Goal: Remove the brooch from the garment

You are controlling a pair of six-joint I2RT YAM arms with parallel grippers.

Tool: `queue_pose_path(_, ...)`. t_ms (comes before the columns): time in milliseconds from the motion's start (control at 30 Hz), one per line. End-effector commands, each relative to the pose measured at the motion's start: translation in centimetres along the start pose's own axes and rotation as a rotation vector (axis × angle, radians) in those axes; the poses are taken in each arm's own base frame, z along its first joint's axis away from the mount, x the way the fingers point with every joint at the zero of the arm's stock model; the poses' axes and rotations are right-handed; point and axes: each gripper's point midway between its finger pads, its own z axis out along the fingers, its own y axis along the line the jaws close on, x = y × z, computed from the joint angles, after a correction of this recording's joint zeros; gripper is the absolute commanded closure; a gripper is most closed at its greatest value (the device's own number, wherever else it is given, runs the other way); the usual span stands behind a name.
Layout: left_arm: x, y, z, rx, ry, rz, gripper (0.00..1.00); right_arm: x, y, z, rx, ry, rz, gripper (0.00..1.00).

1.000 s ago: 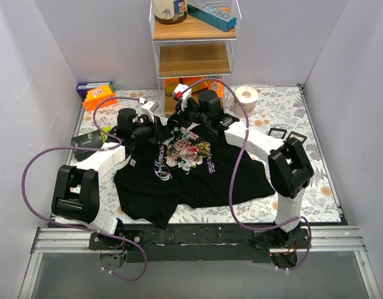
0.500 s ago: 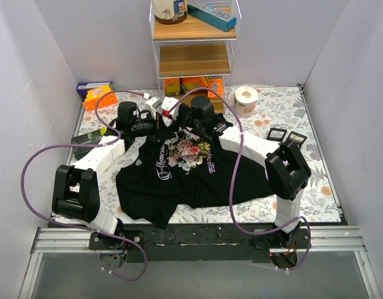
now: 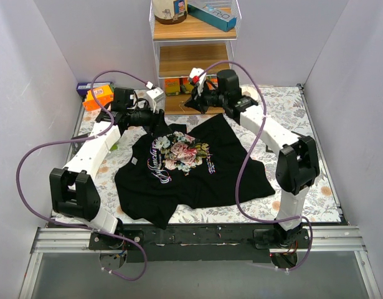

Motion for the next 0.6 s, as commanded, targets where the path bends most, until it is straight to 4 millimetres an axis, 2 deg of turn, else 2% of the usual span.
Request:
queue_pose_path(0, -3.4, -1.7, -2.4, -0.002, -0.123, 0.225, 0.46, -6.4, 4.2, -3.3, -0.251, -0.038, 0.227, 0.99)
queue_pose_path(33, -3.9, -2.4, -2.6, 0.011, -0.157, 0.192, 0.42, -6.7, 4.6, -3.7, -0.287, -0.016, 0.296, 0.99)
queue_pose_path(100, -5.6, -3.7, -2.6, 0.068, -0.224, 0.21, 0.35, -7.2, 6.0, -4.9, -0.37, -0.031, 0.285, 0.99)
queue_pose_path(167, -6.0, -4.2, -2.3, 0.089, -0.239, 0.157, 0.22, -7.4, 7.4, -6.1, -0.453, -0.057, 0.292, 0.99)
queue_pose_path(200, -6.3, -4.4, -2.0, 0.095, -0.246, 0.15, 0.2, -7.6, 7.7, -7.2, -0.52, -0.077, 0.337, 0.99)
queue_pose_path(267, -7.2, -4.5, -2.0, 0.087, -0.256, 0.131, 0.2, -7.4, 6.9, -7.5, -0.534, -0.087, 0.387, 0.99)
queue_pose_path(333, -7.8, -4.4, -2.0, 0.09, -0.251, 0.112, 0.21, -6.8, 5.4, -7.9, -0.535, -0.078, 0.514, 0.99)
queue_pose_path(400, -8.2, -4.6, -2.1, 0.101, -0.24, 0.121, 0.21, -6.8, 4.4, -8.1, -0.543, -0.108, 0.523, 0.99)
queue_pose_path(567, -7.7, -6.4, -0.7, 0.144, -0.182, 0.142, 0.25, -6.9, 4.9, -8.2, -0.591, -0.115, 0.584, 0.99)
